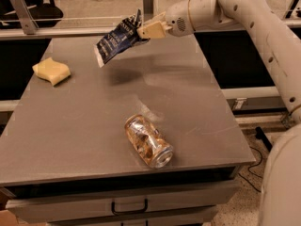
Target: Pick blue chip bag
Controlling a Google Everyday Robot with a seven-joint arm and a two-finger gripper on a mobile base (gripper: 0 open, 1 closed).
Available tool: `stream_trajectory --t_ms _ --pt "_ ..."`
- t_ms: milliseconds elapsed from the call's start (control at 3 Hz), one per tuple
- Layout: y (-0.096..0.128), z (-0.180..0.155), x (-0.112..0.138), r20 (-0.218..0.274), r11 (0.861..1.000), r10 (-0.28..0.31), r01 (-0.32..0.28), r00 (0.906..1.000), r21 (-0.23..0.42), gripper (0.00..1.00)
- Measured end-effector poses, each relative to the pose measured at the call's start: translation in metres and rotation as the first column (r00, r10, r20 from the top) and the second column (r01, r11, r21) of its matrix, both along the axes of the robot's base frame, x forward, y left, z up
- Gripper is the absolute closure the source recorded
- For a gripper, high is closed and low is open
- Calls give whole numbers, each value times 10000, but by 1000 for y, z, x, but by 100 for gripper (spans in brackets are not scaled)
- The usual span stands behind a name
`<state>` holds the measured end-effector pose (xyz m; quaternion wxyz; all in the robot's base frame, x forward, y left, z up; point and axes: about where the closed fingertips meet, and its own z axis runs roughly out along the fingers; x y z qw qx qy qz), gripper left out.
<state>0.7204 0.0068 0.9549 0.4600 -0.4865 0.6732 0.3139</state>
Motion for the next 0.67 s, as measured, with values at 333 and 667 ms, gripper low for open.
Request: stream_trajectory --t_ms 333,667 --pt "-3 48 -24 686 9942 819 -864 9943 646 100" --pt "-3 51 -26 720 9932 887 -937 9934 689 100"
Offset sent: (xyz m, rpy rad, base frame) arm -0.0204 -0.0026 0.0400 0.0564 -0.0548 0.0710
